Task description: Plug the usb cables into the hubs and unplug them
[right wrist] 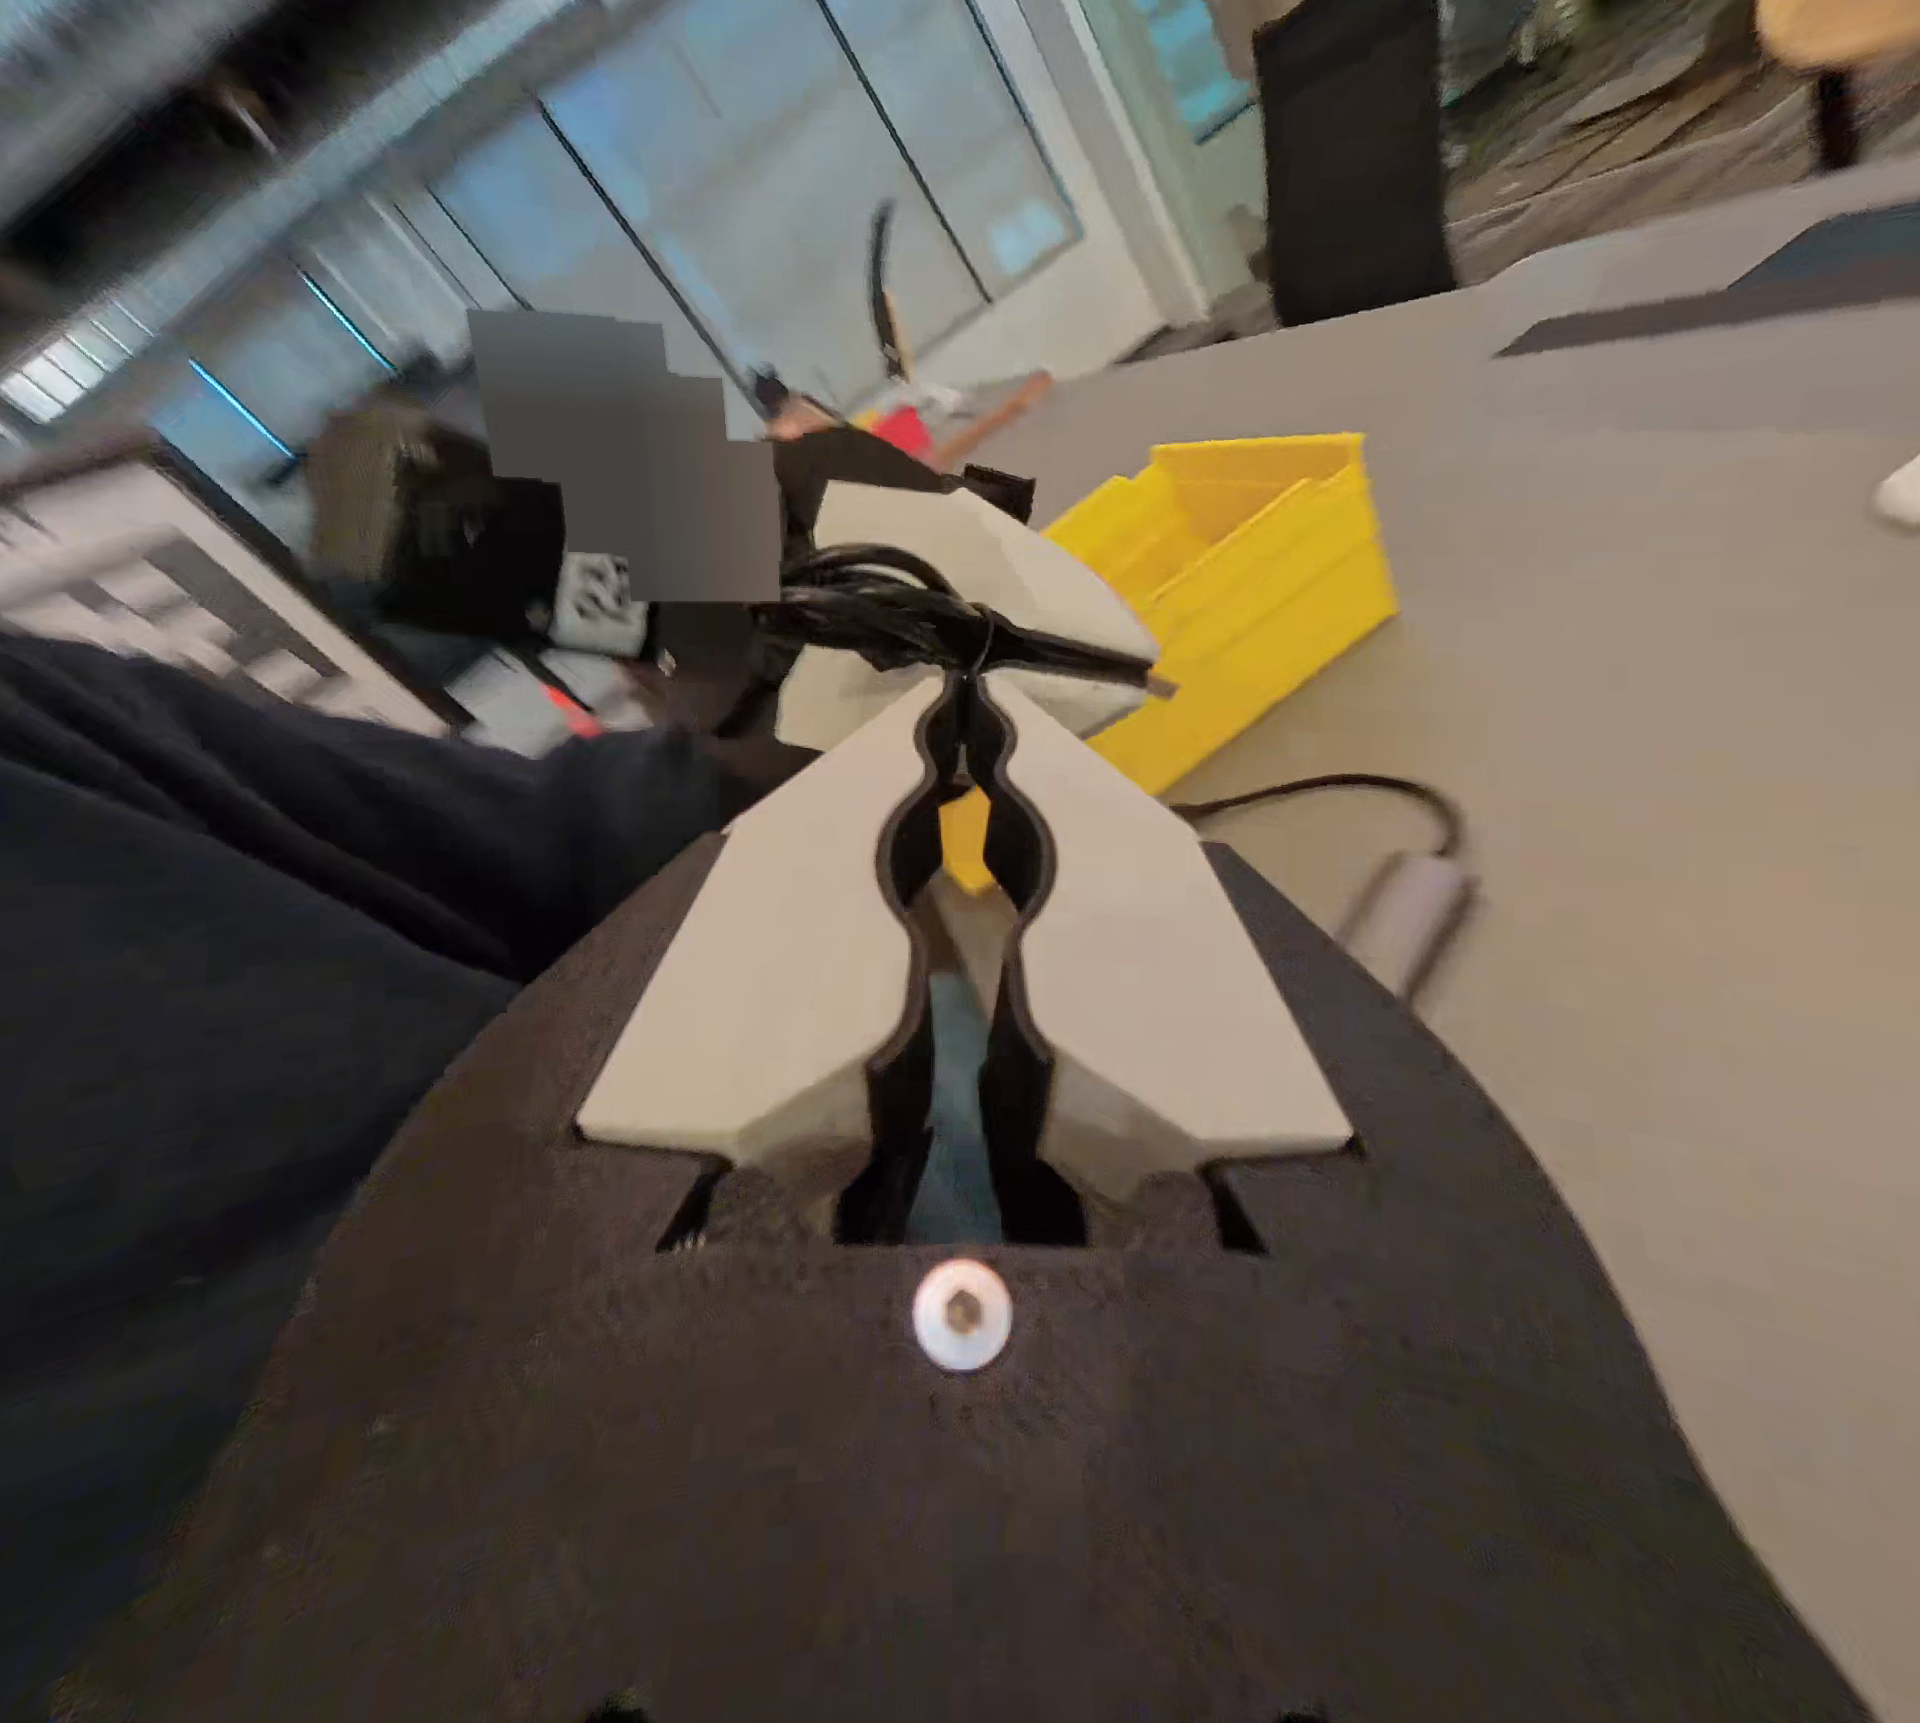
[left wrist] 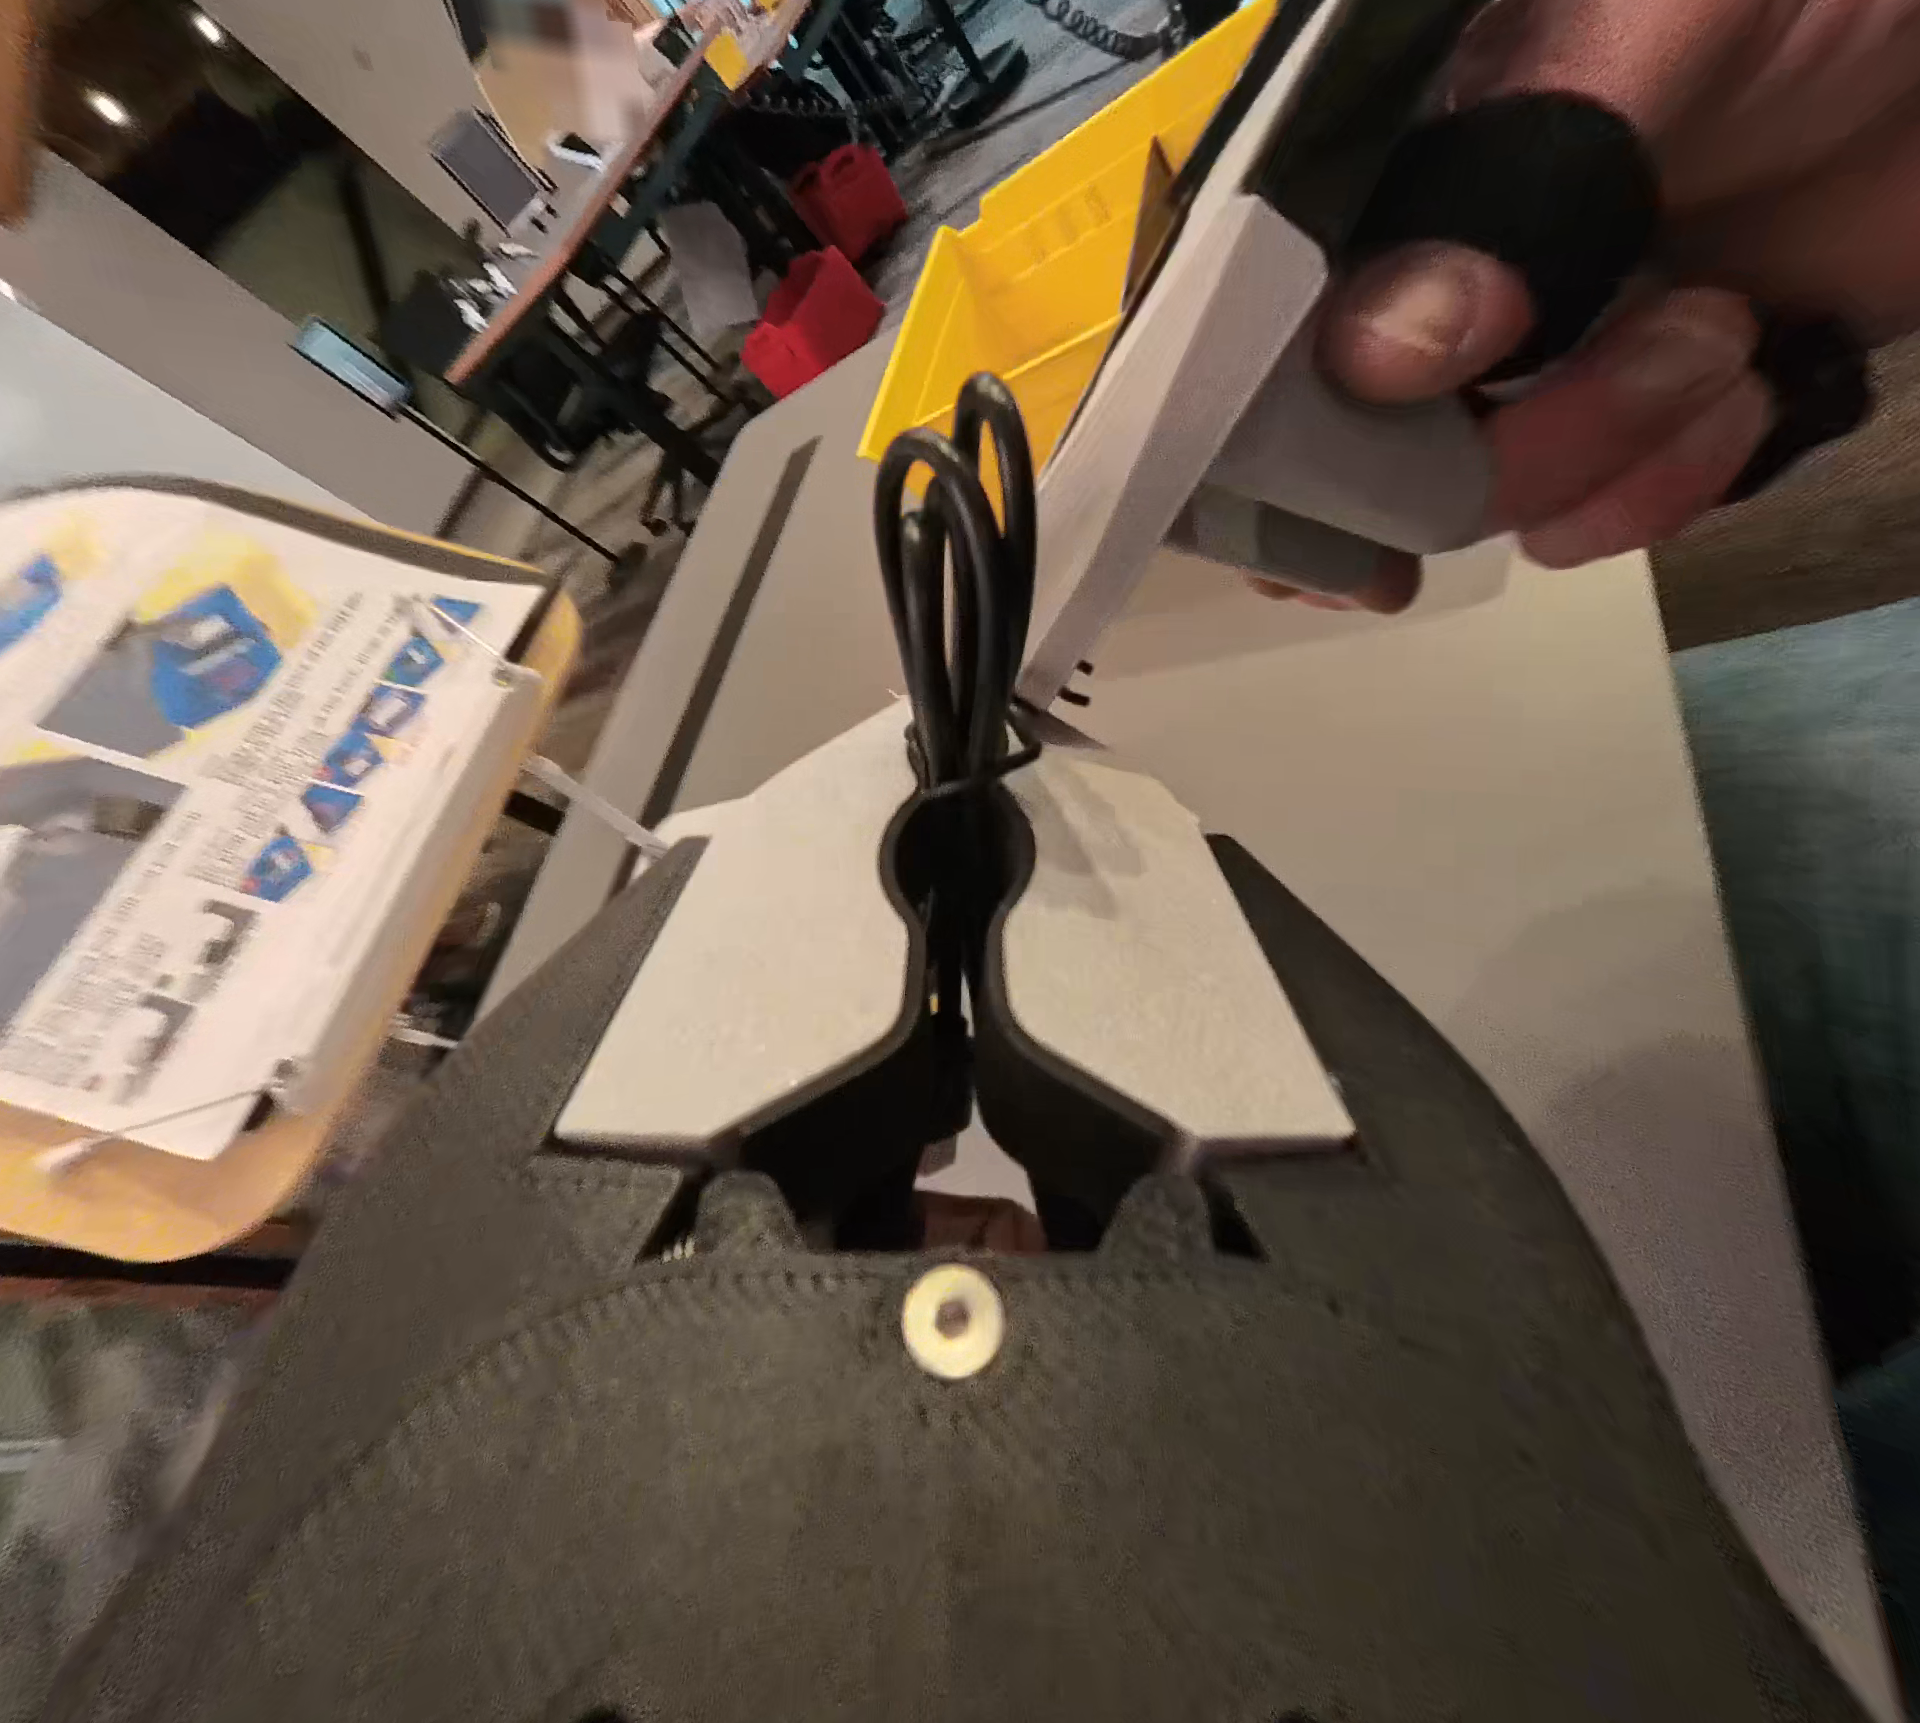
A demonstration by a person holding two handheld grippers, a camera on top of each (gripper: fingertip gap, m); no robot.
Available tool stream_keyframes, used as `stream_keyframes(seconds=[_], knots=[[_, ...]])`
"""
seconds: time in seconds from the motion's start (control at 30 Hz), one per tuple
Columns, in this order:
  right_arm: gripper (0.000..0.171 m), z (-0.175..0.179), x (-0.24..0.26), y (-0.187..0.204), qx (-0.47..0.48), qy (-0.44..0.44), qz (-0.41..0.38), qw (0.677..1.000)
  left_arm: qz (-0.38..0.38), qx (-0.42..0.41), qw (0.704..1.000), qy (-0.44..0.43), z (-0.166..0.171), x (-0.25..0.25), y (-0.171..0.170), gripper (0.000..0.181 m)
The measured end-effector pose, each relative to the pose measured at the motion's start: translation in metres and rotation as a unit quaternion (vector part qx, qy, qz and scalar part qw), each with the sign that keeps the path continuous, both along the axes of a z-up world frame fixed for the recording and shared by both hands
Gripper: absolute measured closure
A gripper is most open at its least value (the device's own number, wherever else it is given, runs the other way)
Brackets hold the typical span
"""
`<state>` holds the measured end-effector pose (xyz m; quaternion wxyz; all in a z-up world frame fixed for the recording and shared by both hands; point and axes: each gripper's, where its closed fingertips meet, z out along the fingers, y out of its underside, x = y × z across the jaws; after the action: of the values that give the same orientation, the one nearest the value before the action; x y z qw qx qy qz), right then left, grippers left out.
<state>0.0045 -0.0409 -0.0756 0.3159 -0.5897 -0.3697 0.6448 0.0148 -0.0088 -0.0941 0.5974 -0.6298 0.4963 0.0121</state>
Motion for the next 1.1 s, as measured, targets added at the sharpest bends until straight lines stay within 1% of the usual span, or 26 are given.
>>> stream_keyframes(seconds=[0.07,0.17,0.3,0.37,0.4,0.47,0.5,0.57,0.63,0.7,0.73,0.77,0.8,0.87,0.9,0.93,0.97,1.0,1.03,1.1], knots=[[0.171,0.000,0.001,-0.004,-0.090,0.047,0.020,0.995,-0.004,0.046,0.999,0.008,0.003,0.002,-0.001,0.179],[0.171,-0.001,0.004,-0.011,-0.185,0.110,0.039,0.976,-0.010,0.117,0.992,0.042,0.005,0.004,-0.003,0.179],[0.171,0.005,0.008,-0.025,-0.252,0.193,0.071,0.946,-0.031,0.204,0.977,0.057,0.016,0.010,-0.014,0.178],[0.171,0.003,0.007,-0.026,-0.250,0.210,0.060,0.943,-0.032,0.207,0.976,0.064,0.015,0.010,-0.015,0.179],[0.171,0.000,0.006,-0.023,-0.225,0.204,0.040,0.952,-0.029,0.200,0.977,0.066,0.012,0.008,-0.013,0.179],[0.170,-0.002,0.004,-0.016,-0.166,0.175,0.002,0.970,-0.016,0.153,0.987,0.038,0.006,0.005,-0.007,0.179],[0.161,0.000,0.005,-0.013,-0.130,0.162,-0.011,0.978,-0.012,0.127,0.992,0.017,0.005,0.004,-0.004,0.179],[0.152,0.001,0.005,-0.009,-0.042,0.123,-0.040,0.991,-0.006,0.068,0.998,-0.015,0.001,0.001,0.000,0.179],[0.148,0.003,0.006,-0.010,0.034,0.092,-0.050,0.994,-0.001,0.014,0.998,-0.054,0.000,-0.002,0.003,0.179],[0.150,-0.001,0.007,-0.009,0.161,0.031,-0.073,0.984,-0.004,-0.058,0.996,-0.066,-0.011,-0.001,0.004,0.179],[0.152,-0.002,0.008,-0.007,0.229,0.000,-0.086,0.969,0.000,-0.080,0.994,-0.078,-0.012,-0.001,0.005,0.179],[0.152,-0.002,0.009,-0.003,0.299,-0.032,-0.100,0.949,-0.002,-0.110,0.990,-0.089,-0.015,0.000,0.003,0.179],[0.153,-0.002,0.011,0.002,0.370,-0.066,-0.116,0.919,-0.011,-0.158,0.984,-0.087,-0.022,0.003,-0.001,0.179],[0.158,-0.001,0.016,0.011,0.505,-0.120,-0.134,0.844,-0.006,-0.191,0.976,-0.102,-0.022,0.003,-0.001,0.179],[0.159,-0.003,0.017,0.014,0.564,-0.149,-0.130,0.802,-0.015,-0.228,0.967,-0.113,-0.024,0.006,-0.005,0.178],[0.159,-0.007,0.017,0.016,0.622,-0.178,-0.120,0.753,-0.025,-0.264,0.957,-0.121,-0.026,0.008,-0.009,0.178],[0.158,-0.011,0.018,0.018,0.677,-0.200,-0.110,0.700,-0.021,-0.280,0.951,-0.132,-0.025,0.007,-0.009,0.178],[0.157,-0.014,0.017,0.018,0.721,-0.211,-0.101,0.652,-0.023,-0.310,0.940,-0.137,-0.027,0.007,-0.012,0.178],[0.155,-0.015,0.016,0.016,0.753,-0.215,-0.091,0.615,-0.030,-0.345,0.928,-0.141,-0.030,0.007,-0.017,0.178],[0.152,-0.016,0.014,0.010,0.794,-0.213,-0.077,0.565,-0.019,-0.372,0.913,-0.165,-0.032,0.003,-0.015,0.178]])
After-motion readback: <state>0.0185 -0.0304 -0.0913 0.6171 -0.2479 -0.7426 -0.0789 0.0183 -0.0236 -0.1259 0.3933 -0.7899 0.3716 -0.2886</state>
